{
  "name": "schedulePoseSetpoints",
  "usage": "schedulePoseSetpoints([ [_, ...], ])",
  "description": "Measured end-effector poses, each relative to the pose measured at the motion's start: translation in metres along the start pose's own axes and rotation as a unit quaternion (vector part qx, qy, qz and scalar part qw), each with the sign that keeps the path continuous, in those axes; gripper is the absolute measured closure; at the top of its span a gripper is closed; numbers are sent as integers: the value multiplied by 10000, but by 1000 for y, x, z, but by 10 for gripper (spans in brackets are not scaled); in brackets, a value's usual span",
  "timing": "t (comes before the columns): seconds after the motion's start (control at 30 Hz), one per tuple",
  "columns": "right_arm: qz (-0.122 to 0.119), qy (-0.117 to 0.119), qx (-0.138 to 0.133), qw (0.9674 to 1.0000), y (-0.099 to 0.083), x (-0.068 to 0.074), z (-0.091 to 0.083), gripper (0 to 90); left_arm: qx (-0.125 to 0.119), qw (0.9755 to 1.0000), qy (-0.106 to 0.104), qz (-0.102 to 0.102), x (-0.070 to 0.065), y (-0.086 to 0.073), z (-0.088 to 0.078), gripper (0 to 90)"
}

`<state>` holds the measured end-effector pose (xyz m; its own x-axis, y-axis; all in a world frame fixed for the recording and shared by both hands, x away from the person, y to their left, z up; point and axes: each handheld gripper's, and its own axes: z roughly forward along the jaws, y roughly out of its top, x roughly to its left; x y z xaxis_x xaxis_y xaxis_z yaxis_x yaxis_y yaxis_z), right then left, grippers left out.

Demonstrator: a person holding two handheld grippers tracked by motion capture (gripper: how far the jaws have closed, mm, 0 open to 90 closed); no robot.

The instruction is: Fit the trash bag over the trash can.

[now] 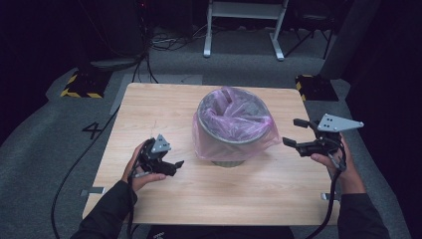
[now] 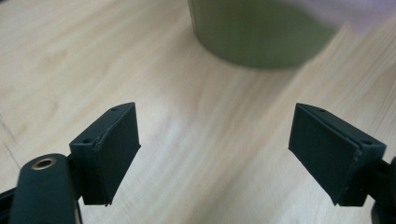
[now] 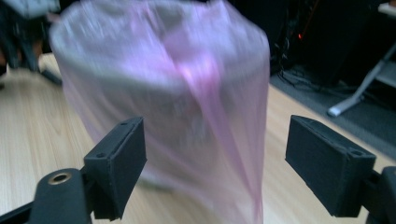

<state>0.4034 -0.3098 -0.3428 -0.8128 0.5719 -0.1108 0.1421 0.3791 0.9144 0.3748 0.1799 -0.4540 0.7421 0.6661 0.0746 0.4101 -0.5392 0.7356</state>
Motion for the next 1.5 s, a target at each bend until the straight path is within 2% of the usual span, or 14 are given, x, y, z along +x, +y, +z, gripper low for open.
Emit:
schedulePoseSetpoints([
  [0.13,-126,-28,-52,9999,31,6,15,227,176,9998,-35,20,-16,-17,8,158],
  [0.27,-246,-65,122,9996,54,12,40,222,269,9995,-137,19,-28,-28,14,158],
  [0.33,-233,-48,173,9996,60,13,50,257,340,9992,-179,79,-32,-32,17,158],
  [0.37,-259,15,244,9994,63,13,55,296,382,9991,-151,113,-34,-33,19,158],
  [0.4,-261,48,324,9991,66,13,61,290,450,9988,-98,150,-35,-35,20,158],
  [0.53,-255,-28,533,9982,75,15,85,286,337,9992,-199,-37,-33,-40,20,156],
  [0.67,-281,61,818,9962,79,17,106,290,204,9991,-318,-216,-30,-45,21,150],
  [0.83,-258,241,1052,9938,79,20,122,305,188,9991,-312,-233,-30,-46,21,143],
  [0.9,-292,308,1205,9918,79,22,129,282,194,9990,-321,-244,-29,-46,21,142],
  [1.0,-361,228,1459,9884,78,24,138,264,199,9990,-318,-244,-29,-46,21,141],
  [1.07,-378,302,1560,9866,77,24,142,257,200,9990,-321,-244,-29,-46,21,141],
  [1.23,-435,296,1740,9833,78,25,146,255,192,9990,-332,-243,-29,-46,21,140],
  [1.33,-542,100,1984,9786,79,26,150,253,190,9990,-353,-219,-29,-46,21,140],
  [1.5,-570,-2,2295,9716,80,27,153,231,193,9990,-353,-210,-29,-46,21,139],
])
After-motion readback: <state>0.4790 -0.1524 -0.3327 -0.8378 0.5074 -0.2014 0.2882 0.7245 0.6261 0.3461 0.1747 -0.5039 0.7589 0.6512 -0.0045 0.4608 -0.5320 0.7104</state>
